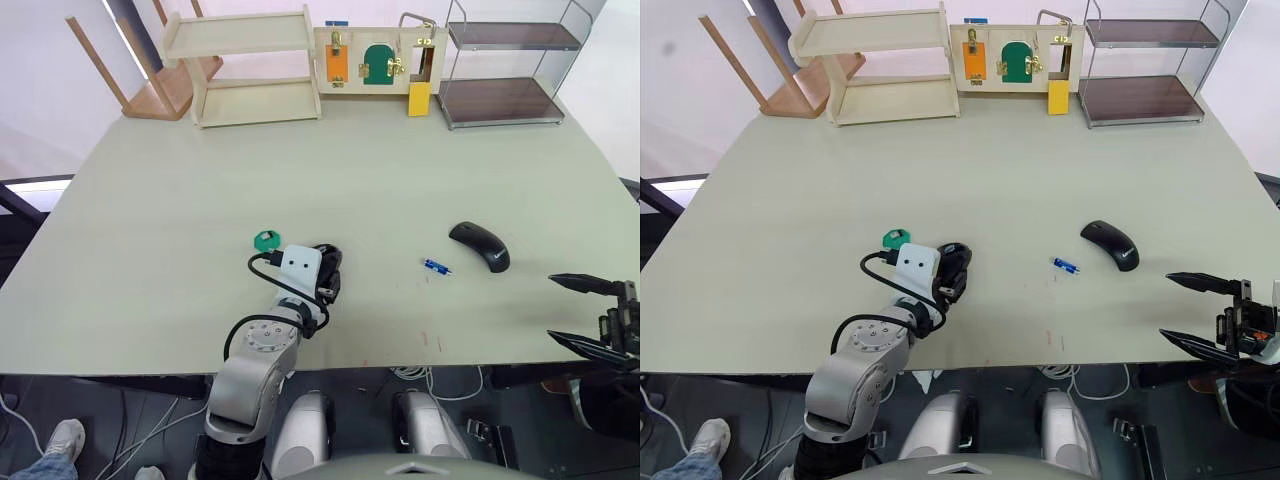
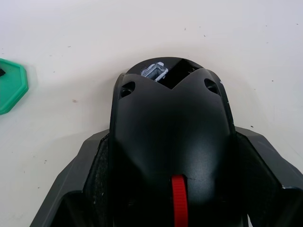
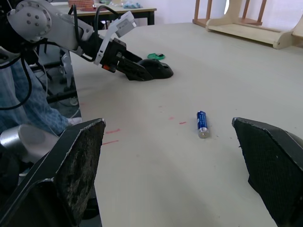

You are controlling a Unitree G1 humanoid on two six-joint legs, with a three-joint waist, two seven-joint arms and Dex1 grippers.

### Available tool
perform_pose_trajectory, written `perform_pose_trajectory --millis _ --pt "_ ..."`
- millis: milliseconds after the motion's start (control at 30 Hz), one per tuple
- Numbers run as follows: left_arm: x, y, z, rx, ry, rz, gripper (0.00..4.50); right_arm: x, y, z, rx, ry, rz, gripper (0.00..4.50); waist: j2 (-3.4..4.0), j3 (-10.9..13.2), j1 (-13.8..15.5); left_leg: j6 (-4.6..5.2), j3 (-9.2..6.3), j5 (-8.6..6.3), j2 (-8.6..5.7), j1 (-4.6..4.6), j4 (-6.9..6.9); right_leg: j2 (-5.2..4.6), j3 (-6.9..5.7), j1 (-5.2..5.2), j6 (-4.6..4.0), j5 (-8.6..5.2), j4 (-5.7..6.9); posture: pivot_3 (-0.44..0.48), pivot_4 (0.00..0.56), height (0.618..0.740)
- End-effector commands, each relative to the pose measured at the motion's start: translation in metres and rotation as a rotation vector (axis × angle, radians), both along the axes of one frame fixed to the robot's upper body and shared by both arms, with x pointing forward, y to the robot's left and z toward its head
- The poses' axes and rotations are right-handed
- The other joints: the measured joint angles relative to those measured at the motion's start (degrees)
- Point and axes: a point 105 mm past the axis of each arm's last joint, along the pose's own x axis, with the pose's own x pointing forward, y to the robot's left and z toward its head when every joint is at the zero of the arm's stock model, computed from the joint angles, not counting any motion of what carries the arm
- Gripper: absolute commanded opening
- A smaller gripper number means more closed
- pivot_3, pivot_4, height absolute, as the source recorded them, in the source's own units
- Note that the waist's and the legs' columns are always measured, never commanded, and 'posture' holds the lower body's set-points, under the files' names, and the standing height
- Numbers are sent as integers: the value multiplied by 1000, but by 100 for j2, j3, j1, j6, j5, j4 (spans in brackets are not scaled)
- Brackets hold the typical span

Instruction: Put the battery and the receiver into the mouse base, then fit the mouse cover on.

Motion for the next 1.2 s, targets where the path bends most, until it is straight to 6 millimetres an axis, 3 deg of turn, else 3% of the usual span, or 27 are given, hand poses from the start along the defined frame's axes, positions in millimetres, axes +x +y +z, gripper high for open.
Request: perform_pose_trajectory --millis 33,367,733,833,1000,1200 --pt "2 2 6 15 -37 -15 2909 2 -2 12 0 -52 -4 4500 0 0 -1 0 0 0 0 0 1 0 0 0 0 0 0 0 150 740" --pt "-20 2 35 8 -176 -361 2909 5 6 9 24 -65 11 4500 -1 2 -4 0 1 0 2 -4 3 -2 -1 -1 -1 0 1 0 150 740" --pt "-33 11 41 44 -147 -793 2909 6 11 6 46 -86 2 4500 3 2 -1 0 6 0 6 -2 6 -2 -3 -2 -1 0 3 0 150 740" --pt "-34 15 51 -30 -113 -912 2909 7 12 8 50 -101 2 4500 3 3 -2 0 8 0 6 -3 7 -2 -3 -2 -1 0 3 0 150 740" --pt "-24 23 57 29 -115 -1009 2909 8 12 11 60 -124 -3 4500 3 3 -1 0 4 0 7 -4 6 0 -7 -2 -1 0 3 0 150 740" --pt "-9 9 62 116 -120 -1172 2909 8 14 11 68 -133 -4 4500 1 4 23 0 6 0 4 -6 9 0 -6 -1 0 1 3 0 150 740"
